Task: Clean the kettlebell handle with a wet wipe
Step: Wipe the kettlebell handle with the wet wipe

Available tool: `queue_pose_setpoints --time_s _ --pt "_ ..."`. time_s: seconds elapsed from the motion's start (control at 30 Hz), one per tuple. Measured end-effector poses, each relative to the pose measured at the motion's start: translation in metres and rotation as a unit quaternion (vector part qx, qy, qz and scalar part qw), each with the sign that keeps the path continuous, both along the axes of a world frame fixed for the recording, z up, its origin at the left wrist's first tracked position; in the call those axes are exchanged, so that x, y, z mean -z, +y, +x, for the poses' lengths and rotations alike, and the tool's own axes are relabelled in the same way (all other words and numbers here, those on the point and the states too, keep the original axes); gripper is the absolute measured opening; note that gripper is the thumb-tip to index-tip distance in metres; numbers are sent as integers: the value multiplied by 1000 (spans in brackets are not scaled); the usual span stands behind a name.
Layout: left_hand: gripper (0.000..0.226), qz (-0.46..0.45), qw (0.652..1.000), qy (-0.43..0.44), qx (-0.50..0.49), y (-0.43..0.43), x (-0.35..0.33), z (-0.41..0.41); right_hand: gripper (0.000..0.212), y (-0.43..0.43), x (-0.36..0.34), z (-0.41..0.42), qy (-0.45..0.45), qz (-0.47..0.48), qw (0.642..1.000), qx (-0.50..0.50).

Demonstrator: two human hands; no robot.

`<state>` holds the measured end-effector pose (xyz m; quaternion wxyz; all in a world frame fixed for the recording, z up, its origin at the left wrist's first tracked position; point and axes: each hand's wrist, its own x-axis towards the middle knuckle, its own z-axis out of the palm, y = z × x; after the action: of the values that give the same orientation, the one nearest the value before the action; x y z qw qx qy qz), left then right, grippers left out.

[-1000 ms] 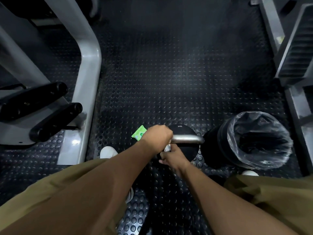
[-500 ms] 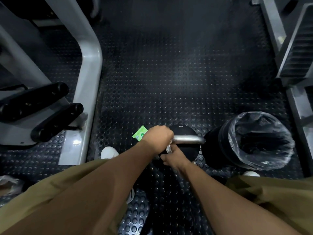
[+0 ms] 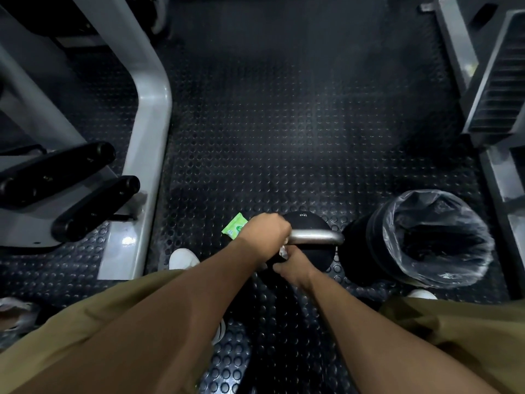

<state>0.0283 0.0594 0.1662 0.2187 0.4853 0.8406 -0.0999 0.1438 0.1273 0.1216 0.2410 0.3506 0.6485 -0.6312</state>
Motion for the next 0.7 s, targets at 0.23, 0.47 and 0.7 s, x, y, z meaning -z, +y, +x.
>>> queue_pose_setpoints --time_s 0.23,0.47,0.7 --pt "15 -7 1000 1 5 2 -2 1 39 6 0 1 -6 -245 927 284" --pt "14 2 1000 5 7 1 0 2 29 -5 -8 2 -15 -132 977 165" --pt "19 -9 1000 11 12 2 -1 2 43 -4 -11 4 4 -42 999 34"
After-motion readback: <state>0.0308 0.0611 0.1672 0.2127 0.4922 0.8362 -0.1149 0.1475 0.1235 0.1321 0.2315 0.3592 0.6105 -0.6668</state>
